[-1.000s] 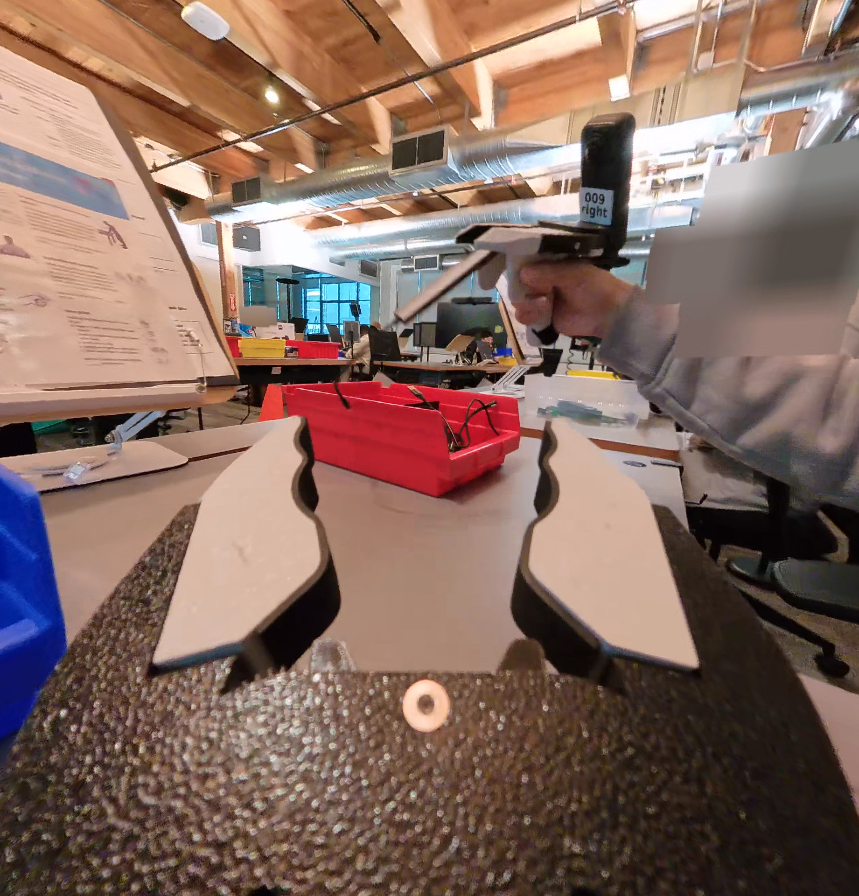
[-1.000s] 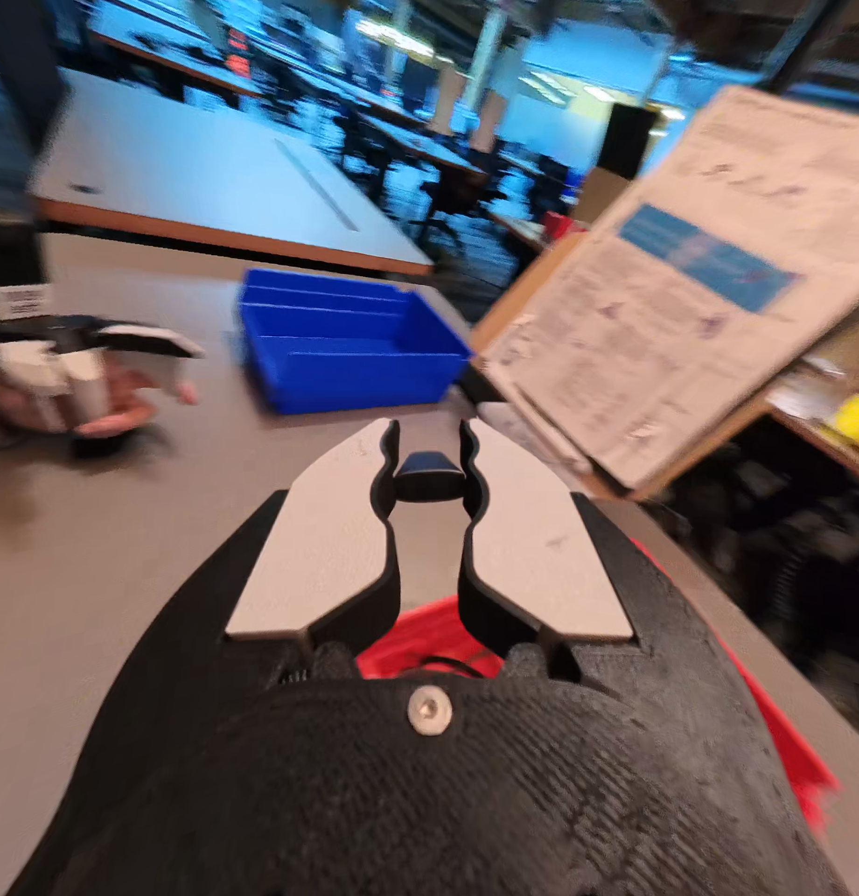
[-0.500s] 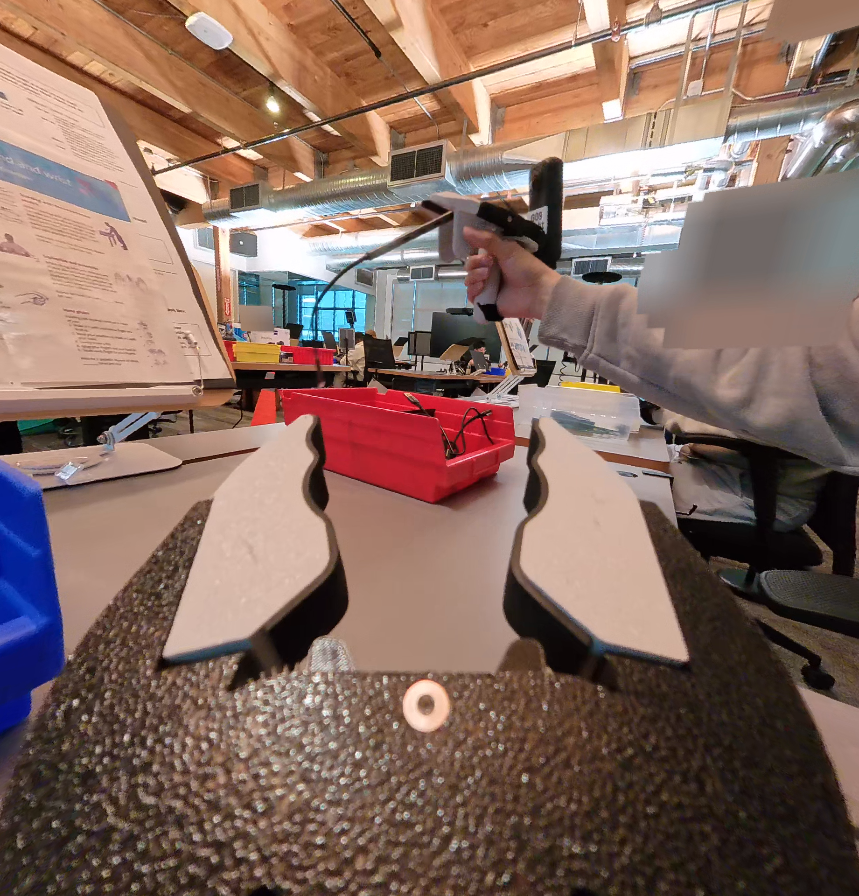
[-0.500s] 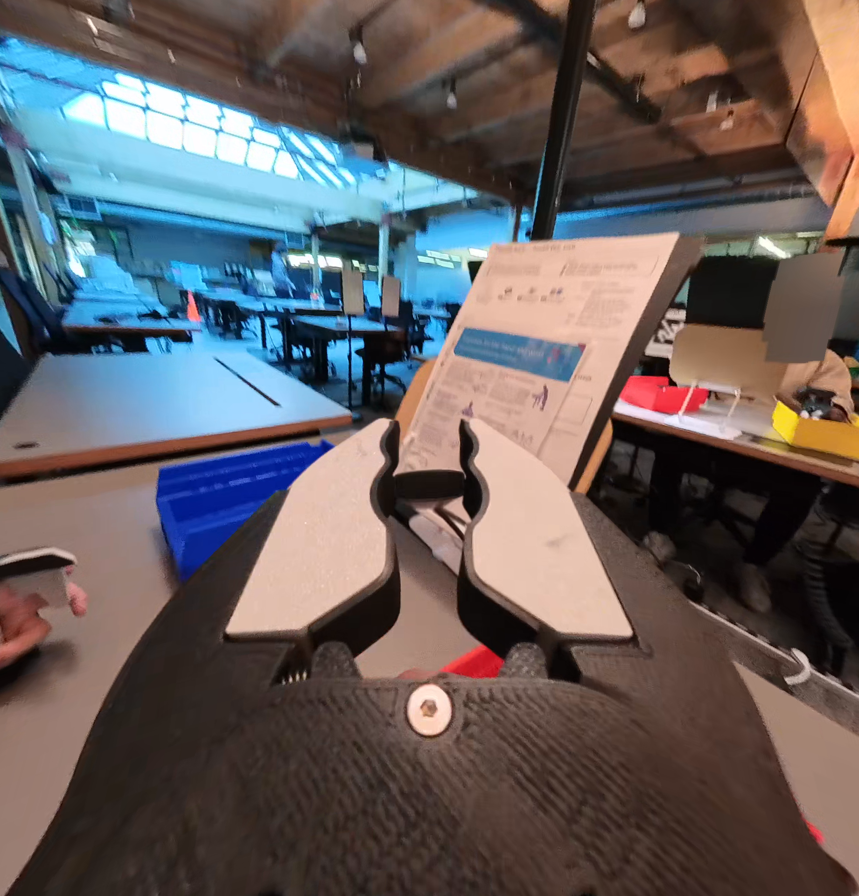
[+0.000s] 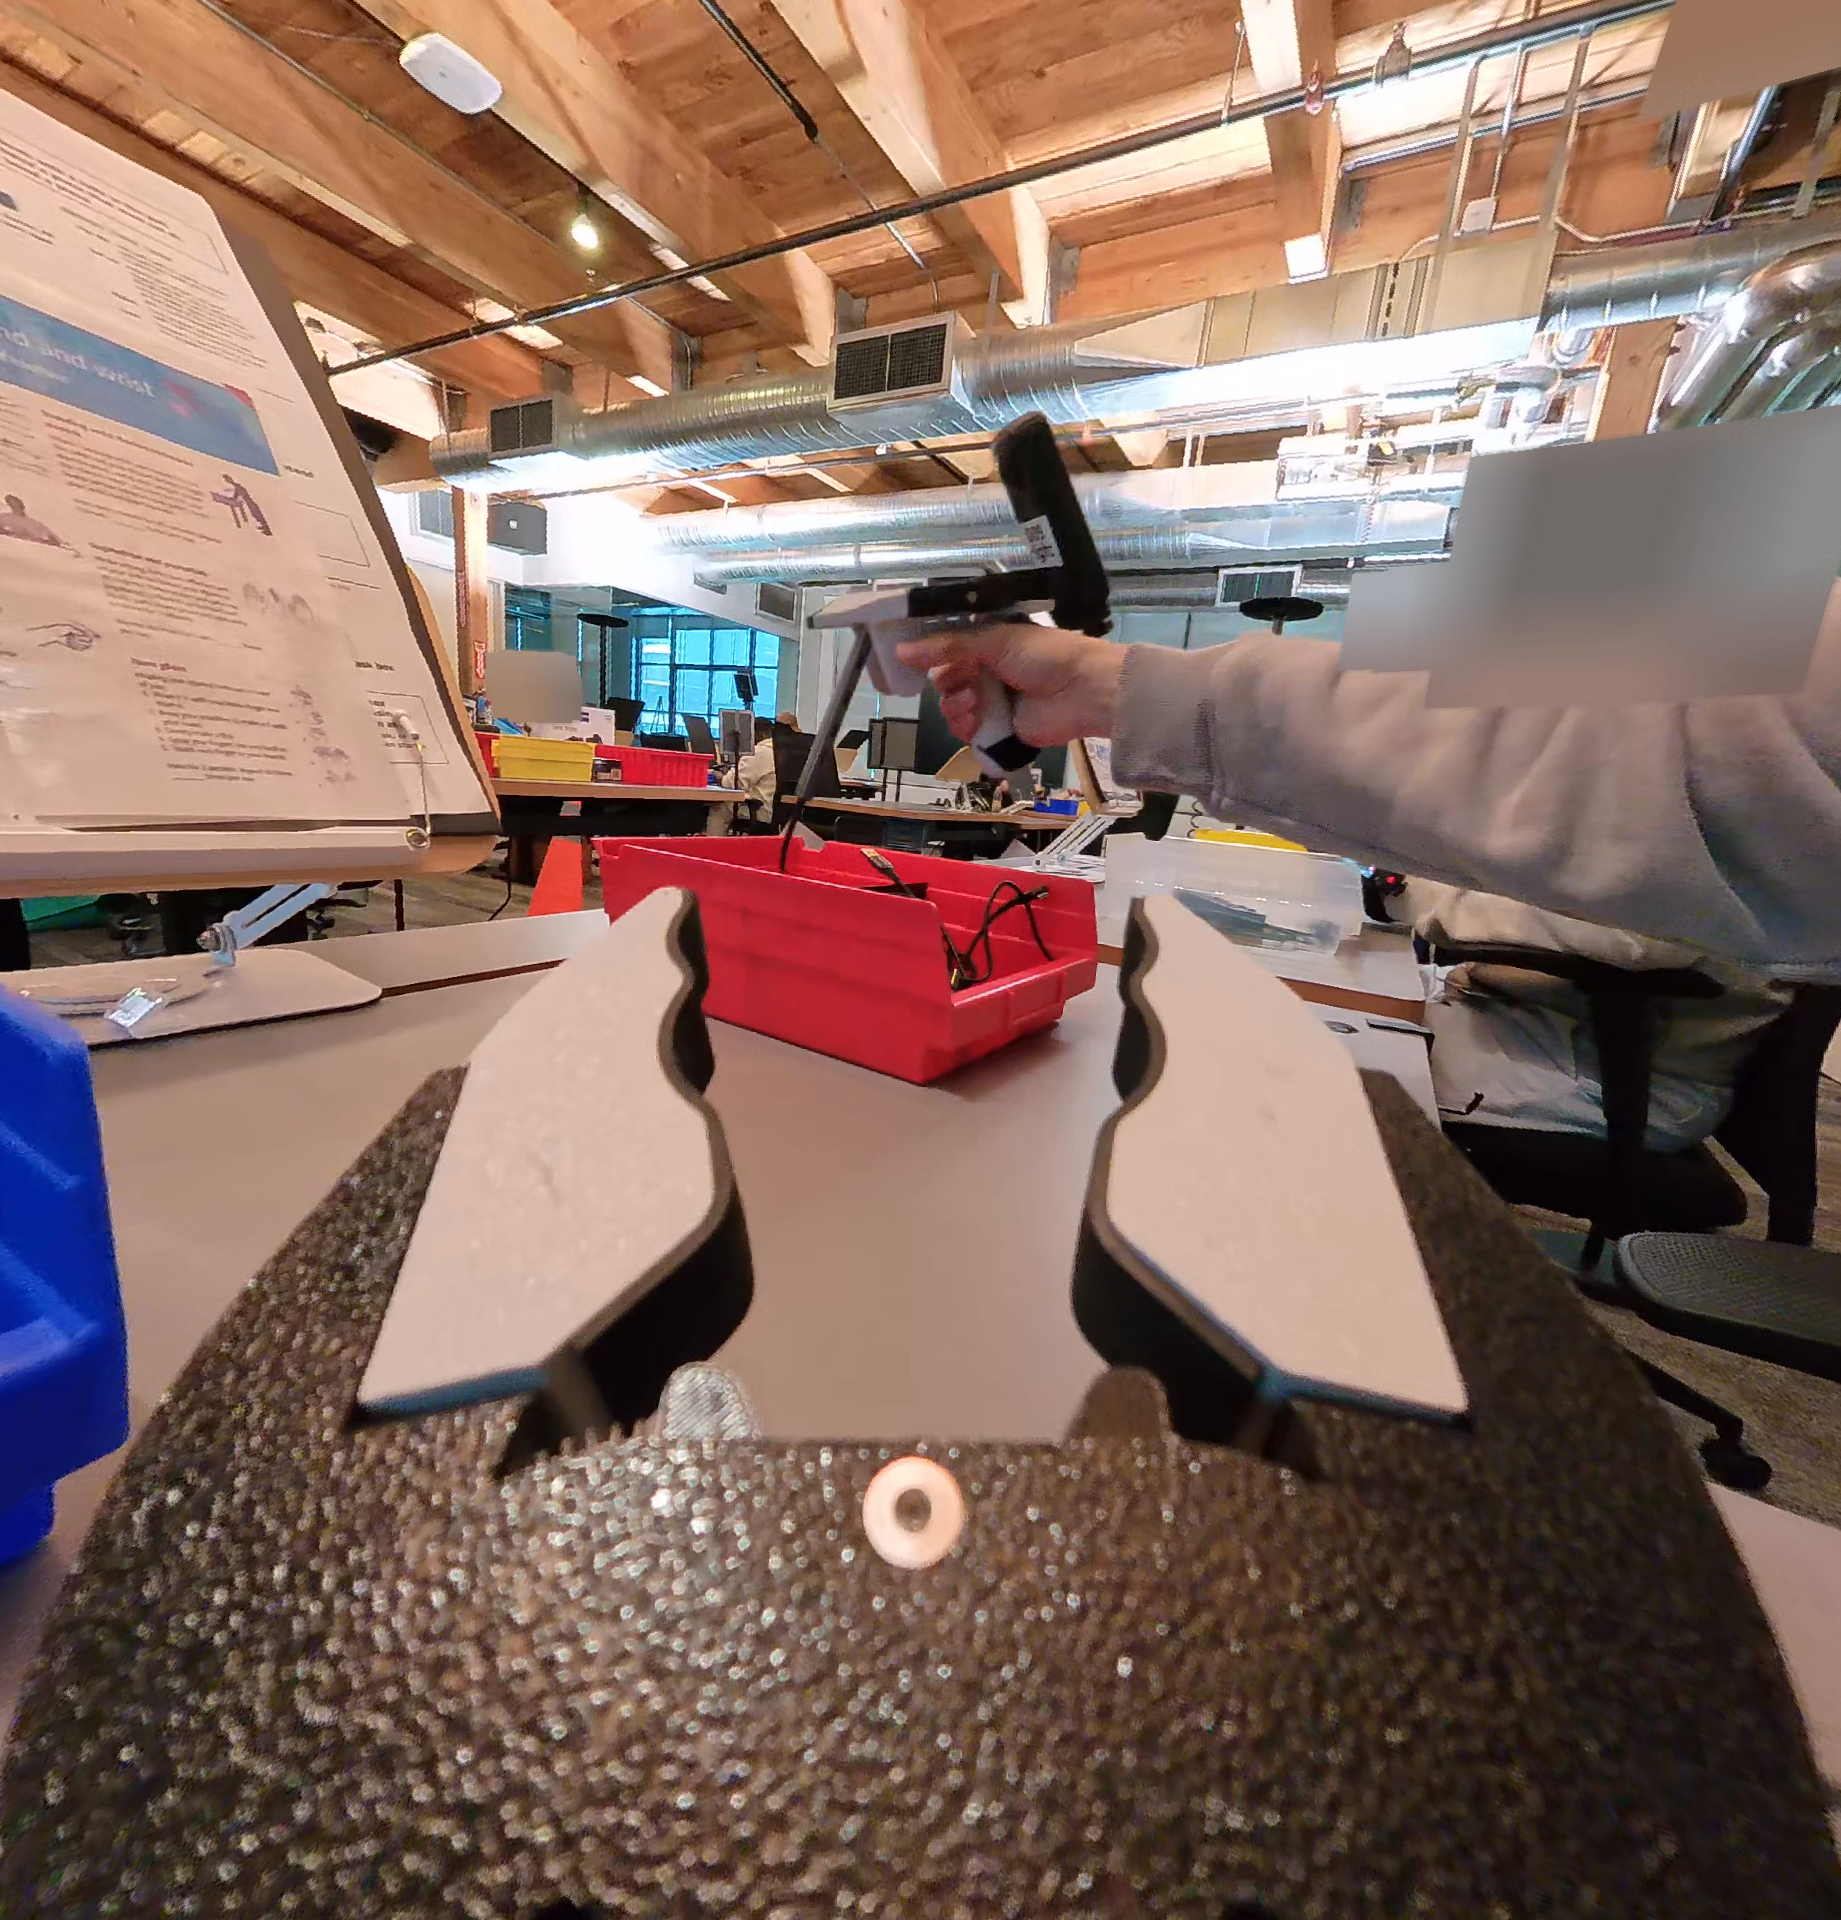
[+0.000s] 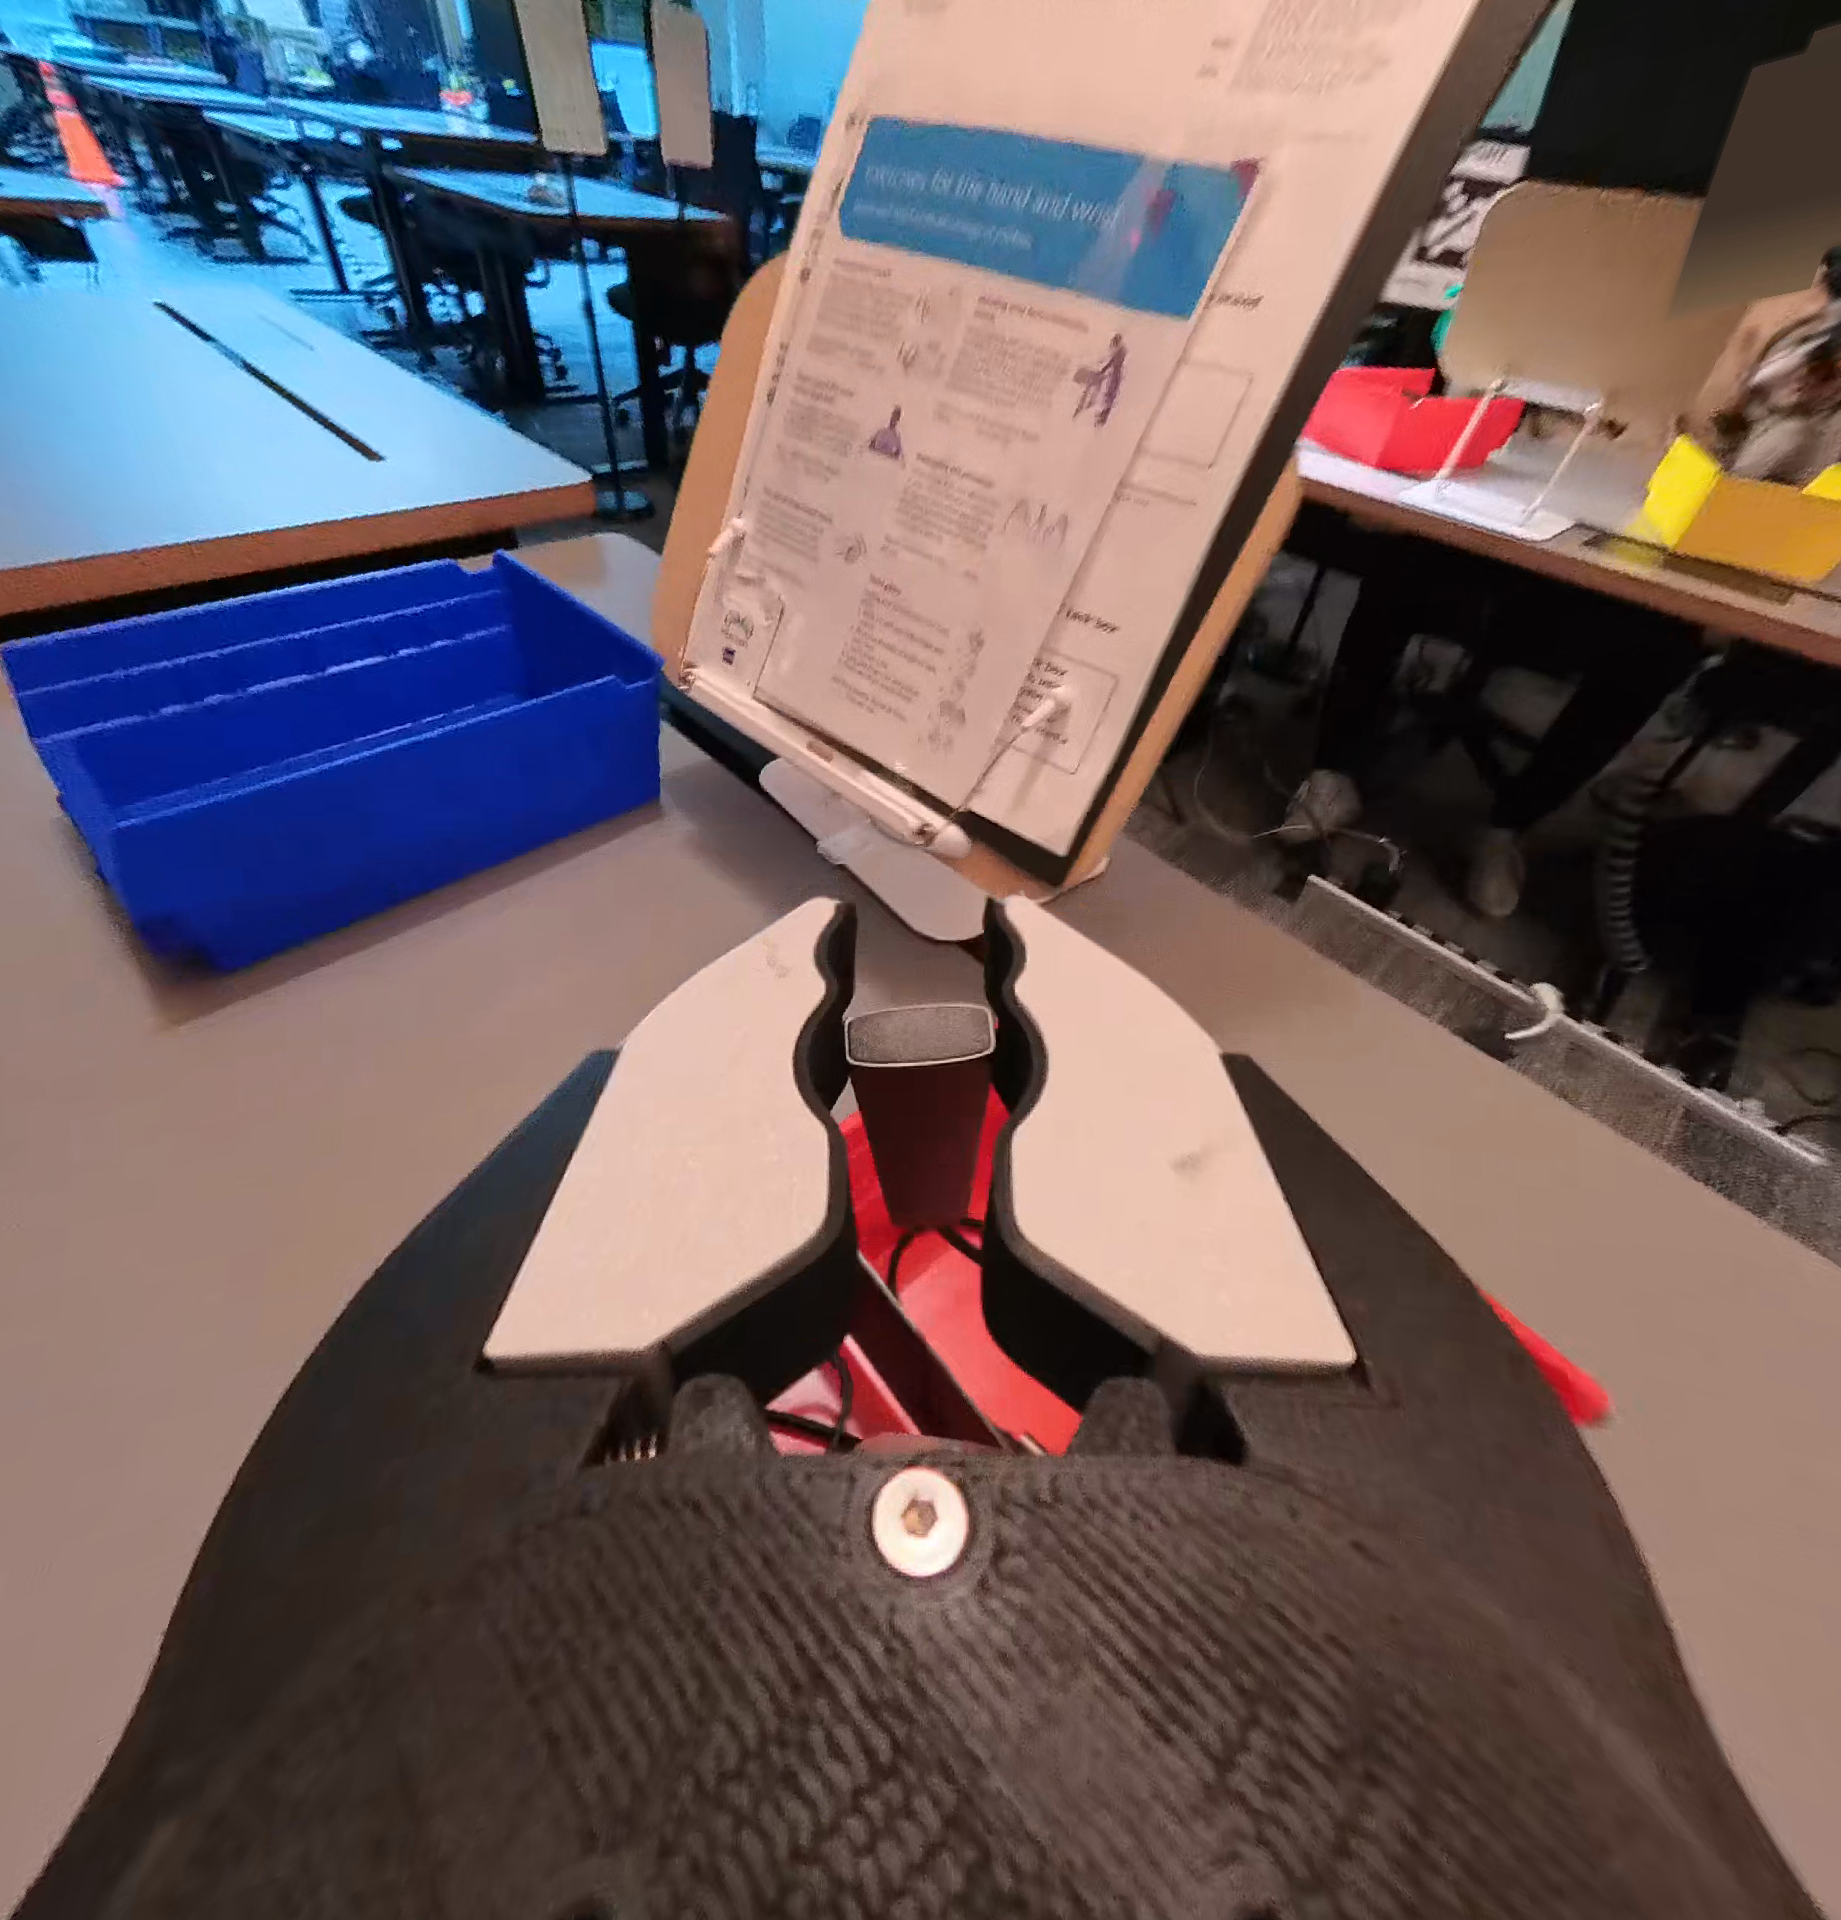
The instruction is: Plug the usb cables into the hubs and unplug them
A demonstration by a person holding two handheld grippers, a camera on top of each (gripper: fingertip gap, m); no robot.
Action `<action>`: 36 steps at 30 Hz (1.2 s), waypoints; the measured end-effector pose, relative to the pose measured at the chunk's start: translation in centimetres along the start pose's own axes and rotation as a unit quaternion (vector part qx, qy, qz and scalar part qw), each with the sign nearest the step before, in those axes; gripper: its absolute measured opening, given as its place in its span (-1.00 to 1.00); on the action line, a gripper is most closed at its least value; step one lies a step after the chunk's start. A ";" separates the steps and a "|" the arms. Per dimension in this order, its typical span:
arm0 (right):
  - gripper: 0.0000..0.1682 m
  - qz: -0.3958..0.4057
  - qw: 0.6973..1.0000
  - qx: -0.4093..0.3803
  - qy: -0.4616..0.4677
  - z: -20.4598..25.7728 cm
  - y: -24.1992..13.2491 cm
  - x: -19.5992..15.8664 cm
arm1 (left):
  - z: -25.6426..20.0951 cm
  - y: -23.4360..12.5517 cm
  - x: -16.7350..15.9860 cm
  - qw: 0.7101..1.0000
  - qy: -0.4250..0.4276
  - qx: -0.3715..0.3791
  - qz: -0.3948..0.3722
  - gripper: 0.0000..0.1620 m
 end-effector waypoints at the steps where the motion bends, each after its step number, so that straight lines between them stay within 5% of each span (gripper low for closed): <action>1: -0.71 0.004 1.000 0.017 0.004 0.5 0.7 0.0 | 0.0 0.0 0.0 1.000 -0.001 0.000 0.000 -0.07; 6: -0.71 0.029 0.999 0.027 0.016 1.0 3.9 -0.7 | 0.1 0.0 0.0 1.000 -0.007 0.000 -0.003 -0.08; 9: -0.68 0.128 0.988 -0.036 0.076 -2.1 4.6 -4.9 | 0.2 -0.1 0.1 1.000 -0.008 0.000 -0.006 -0.09; 11: -0.20 0.235 0.956 -0.131 0.121 -4.8 3.6 -8.7 | 0.1 -0.1 0.1 1.000 -0.006 -0.001 -0.006 -0.09; 13: -0.06 0.300 0.922 -0.215 0.119 -6.6 1.8 -11.2 | 0.0 0.0 0.0 1.000 -0.002 -0.004 -0.002 -0.09; 18: -0.04 0.269 0.923 -0.256 0.100 -6.6 -1.2 -11.4 | -0.2 0.1 -0.2 1.000 0.006 -0.006 0.007 -0.09; 22: -0.03 0.187 0.957 -0.198 0.098 -0.6 -3.0 -9.8 | 0.0 0.2 -0.2 1.000 0.005 0.005 0.011 -0.12; 25: -0.18 0.132 0.977 -0.116 0.117 8.4 -3.7 -10.0 | 0.4 0.3 -0.3 0.999 0.006 0.029 0.014 -0.14; 28: -0.16 0.124 0.978 -0.150 0.076 14.0 -2.9 -12.7 | 1.1 0.4 -0.4 0.997 0.007 0.068 0.016 -0.19; 32: -0.43 0.125 0.978 -0.161 0.048 16.0 0.2 -14.2 | 4.2 -0.3 -0.2 0.974 0.042 0.218 0.040 -0.26; 34: -0.75 0.150 0.965 -0.217 -0.014 14.7 0.6 -14.4 | 6.3 -1.6 0.1 0.938 0.102 0.318 0.090 -0.28; 36: -0.81 0.149 0.964 -0.221 -0.020 14.3 1.0 -14.5 | 8.0 -2.3 0.3 0.904 0.153 0.372 0.141 -0.25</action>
Point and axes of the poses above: each gripper's, where its closed fingertips meet, y out along the fingers, x out of its top, z = x × y across the jaws, the point moved 3 cm from there along -y, back along the fingers, and after that the axes turned 3 degrees about -y, right-handed, at the moved point
